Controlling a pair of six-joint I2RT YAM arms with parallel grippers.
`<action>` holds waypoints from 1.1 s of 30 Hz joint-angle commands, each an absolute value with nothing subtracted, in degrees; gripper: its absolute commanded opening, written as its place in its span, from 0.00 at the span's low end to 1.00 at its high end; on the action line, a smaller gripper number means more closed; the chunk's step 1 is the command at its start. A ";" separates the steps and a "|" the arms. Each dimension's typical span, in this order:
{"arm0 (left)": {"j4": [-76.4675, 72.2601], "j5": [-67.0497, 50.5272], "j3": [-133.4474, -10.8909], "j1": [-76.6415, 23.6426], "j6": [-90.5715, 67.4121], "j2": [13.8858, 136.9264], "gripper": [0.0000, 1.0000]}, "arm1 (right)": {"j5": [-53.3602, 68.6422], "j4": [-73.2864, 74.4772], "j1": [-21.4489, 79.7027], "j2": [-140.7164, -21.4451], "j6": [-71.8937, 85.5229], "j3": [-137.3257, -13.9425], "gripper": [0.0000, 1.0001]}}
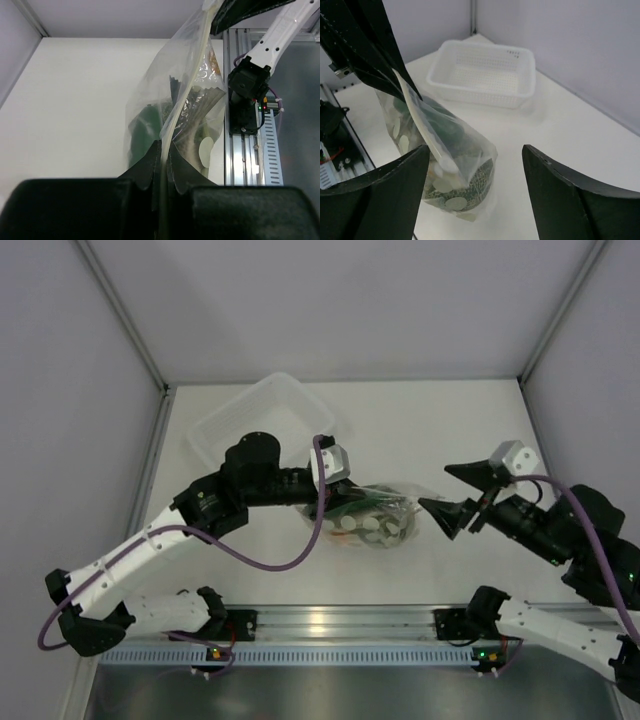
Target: Open the zip-top bag and remove the fake food
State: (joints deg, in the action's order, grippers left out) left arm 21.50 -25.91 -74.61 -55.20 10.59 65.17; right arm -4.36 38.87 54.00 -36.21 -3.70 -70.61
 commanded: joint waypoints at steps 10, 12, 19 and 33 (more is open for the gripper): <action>17.75 -33.91 -77.60 -55.20 9.23 60.38 0.00 | 10.33 20.84 54.58 -15.56 -3.16 -51.51 0.74; 17.75 -35.15 -78.04 -55.20 8.70 60.29 0.00 | 13.43 17.85 54.58 -14.42 -3.51 -49.50 0.74; 17.75 -39.81 -77.87 -55.28 7.03 60.29 0.00 | 19.06 11.87 54.58 -12.83 -3.25 -46.94 0.71; 17.67 -40.43 -77.08 -55.28 6.85 60.03 0.00 | 23.03 9.93 54.67 -14.94 -2.73 -47.90 0.36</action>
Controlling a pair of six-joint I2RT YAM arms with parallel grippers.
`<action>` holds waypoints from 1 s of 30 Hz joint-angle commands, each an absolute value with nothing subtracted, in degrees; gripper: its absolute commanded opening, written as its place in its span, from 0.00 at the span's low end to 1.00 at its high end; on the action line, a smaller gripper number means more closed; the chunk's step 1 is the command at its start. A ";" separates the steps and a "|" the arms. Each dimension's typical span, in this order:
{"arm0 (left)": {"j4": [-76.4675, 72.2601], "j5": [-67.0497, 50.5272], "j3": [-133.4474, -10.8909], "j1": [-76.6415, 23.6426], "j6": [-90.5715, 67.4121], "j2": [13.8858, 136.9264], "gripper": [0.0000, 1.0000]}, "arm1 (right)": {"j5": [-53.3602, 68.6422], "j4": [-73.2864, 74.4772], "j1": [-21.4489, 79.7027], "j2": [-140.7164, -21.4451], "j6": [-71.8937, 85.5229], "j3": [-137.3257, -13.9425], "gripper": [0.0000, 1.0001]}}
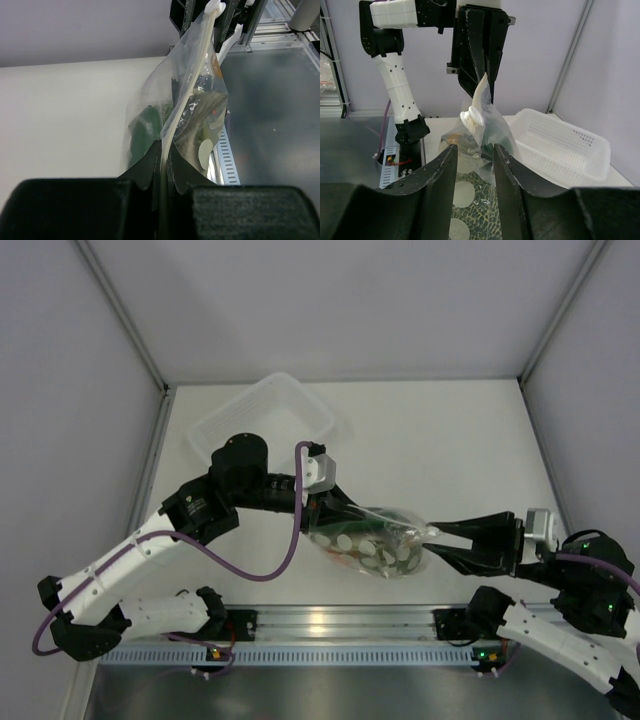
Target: Open the zip-top bag and remove the fake food
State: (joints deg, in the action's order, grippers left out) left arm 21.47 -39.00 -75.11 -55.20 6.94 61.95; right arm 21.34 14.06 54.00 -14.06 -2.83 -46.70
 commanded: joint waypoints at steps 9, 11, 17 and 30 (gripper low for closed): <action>17.67 -40.43 -76.55 -55.28 6.86 60.12 0.00 | 20.30 9.67 54.58 -15.73 -1.93 -48.69 0.38; 17.67 -40.26 -76.46 -55.20 6.77 60.21 0.00 | 20.13 9.75 54.67 -15.91 -1.93 -48.78 0.37; 17.67 -40.43 -76.38 -55.20 6.68 60.47 0.00 | 19.34 10.55 54.67 -16.44 -2.20 -49.13 0.28; 17.67 -33.58 -76.64 -55.28 5.80 60.91 0.22 | 15.56 19.33 54.67 -22.41 -3.60 -54.75 0.00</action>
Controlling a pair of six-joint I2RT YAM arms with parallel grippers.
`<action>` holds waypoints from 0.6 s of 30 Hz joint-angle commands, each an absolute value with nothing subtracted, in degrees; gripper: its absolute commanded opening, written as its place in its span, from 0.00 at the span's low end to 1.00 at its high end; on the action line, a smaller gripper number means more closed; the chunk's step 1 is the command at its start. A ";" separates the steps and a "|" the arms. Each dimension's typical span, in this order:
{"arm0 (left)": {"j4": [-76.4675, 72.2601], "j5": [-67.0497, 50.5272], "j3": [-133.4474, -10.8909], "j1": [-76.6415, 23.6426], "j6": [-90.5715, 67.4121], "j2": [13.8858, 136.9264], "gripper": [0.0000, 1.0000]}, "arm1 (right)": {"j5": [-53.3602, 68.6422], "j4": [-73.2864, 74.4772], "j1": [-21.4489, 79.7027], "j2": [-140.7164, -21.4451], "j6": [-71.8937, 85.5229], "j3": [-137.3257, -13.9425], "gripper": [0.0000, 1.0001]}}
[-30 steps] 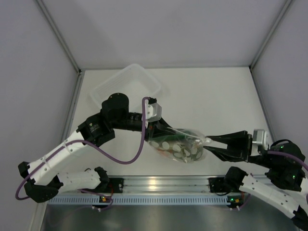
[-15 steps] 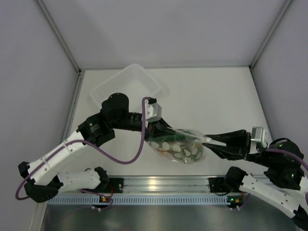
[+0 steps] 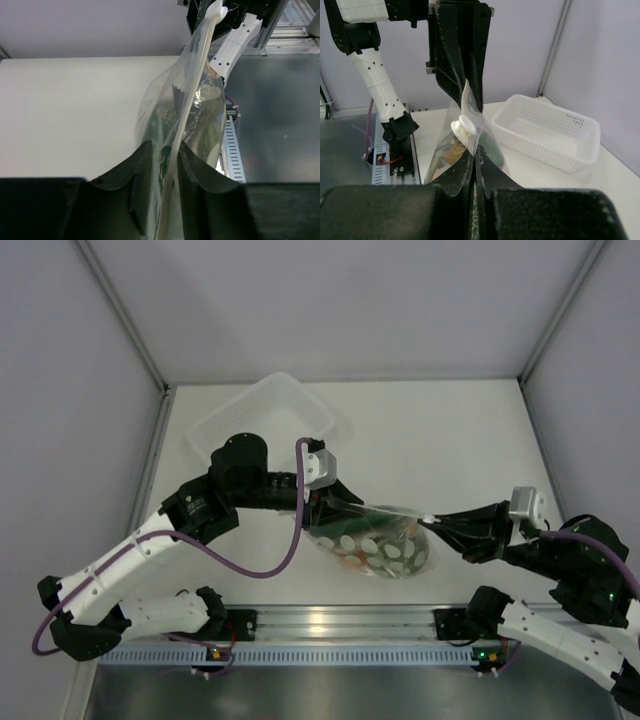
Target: Open the zip-top bag and remove the fake food
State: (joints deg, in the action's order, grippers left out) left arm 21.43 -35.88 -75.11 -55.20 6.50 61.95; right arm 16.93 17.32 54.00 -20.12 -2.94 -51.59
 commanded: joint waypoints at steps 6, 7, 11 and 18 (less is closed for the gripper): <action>17.75 -32.52 -76.38 -55.20 6.68 61.35 0.65 | 12.75 21.16 54.49 -29.42 -5.27 -57.55 0.00; 17.58 -32.69 -76.38 -55.20 6.68 61.43 0.67 | 12.57 22.40 54.67 -30.84 -5.36 -58.53 0.00; 16.18 -34.98 -75.77 -55.20 6.33 62.40 0.73 | 13.01 25.57 54.58 -35.06 -5.45 -60.20 0.00; 11.61 -36.31 -72.51 -56.07 5.97 63.90 0.79 | 10.99 33.57 54.67 -43.14 -4.57 -63.89 0.00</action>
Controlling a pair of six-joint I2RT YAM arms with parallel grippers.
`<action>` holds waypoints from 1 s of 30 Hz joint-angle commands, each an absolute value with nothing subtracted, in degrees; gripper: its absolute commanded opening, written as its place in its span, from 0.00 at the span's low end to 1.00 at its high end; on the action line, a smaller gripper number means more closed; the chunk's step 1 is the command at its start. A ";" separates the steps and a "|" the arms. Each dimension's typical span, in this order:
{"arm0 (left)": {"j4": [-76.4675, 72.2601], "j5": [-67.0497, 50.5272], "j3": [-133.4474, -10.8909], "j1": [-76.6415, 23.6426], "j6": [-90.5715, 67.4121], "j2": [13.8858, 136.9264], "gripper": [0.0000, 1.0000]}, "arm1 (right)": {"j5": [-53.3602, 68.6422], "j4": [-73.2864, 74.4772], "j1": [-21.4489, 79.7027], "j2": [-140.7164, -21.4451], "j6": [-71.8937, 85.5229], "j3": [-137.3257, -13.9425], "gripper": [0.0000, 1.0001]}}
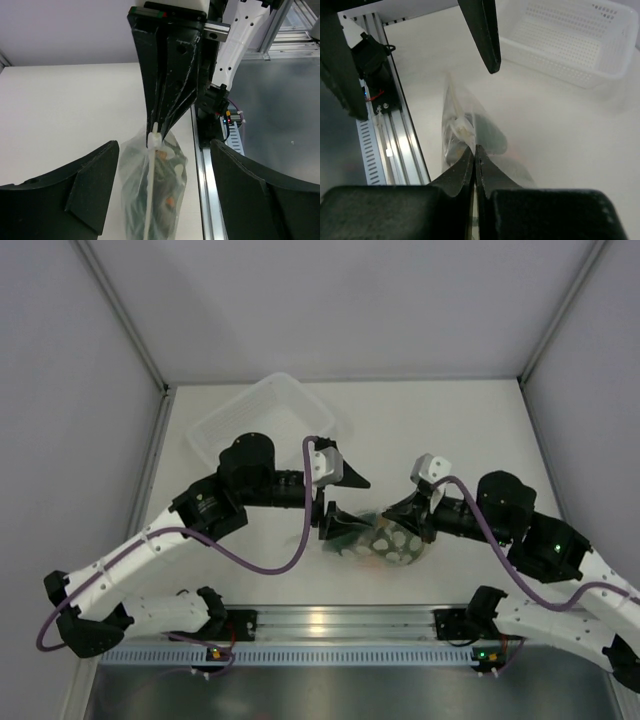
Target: Open the zip-top bag and remove the fake food
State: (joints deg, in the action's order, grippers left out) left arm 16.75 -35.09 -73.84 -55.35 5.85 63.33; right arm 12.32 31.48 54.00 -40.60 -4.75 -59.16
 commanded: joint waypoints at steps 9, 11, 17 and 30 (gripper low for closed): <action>9.58 -28.48 -68.56 -59.06 9.67 66.18 0.74 | 12.91 35.60 54.58 -46.76 -3.78 -65.83 0.00; 9.58 -27.86 -68.47 -59.06 9.84 66.27 0.73 | 13.88 35.51 54.67 -46.67 -4.22 -65.65 0.00; 9.58 -26.37 -68.03 -59.06 10.81 65.74 0.73 | 15.64 35.69 54.58 -45.62 -5.62 -64.43 0.00; 8.44 -30.31 -67.76 -59.06 9.58 64.07 0.81 | 19.60 35.95 54.67 -42.45 -8.17 -61.88 0.00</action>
State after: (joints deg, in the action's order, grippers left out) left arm 12.08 -26.92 -66.92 -58.96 9.85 64.34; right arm 16.64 37.36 54.00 -43.09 -6.50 -62.15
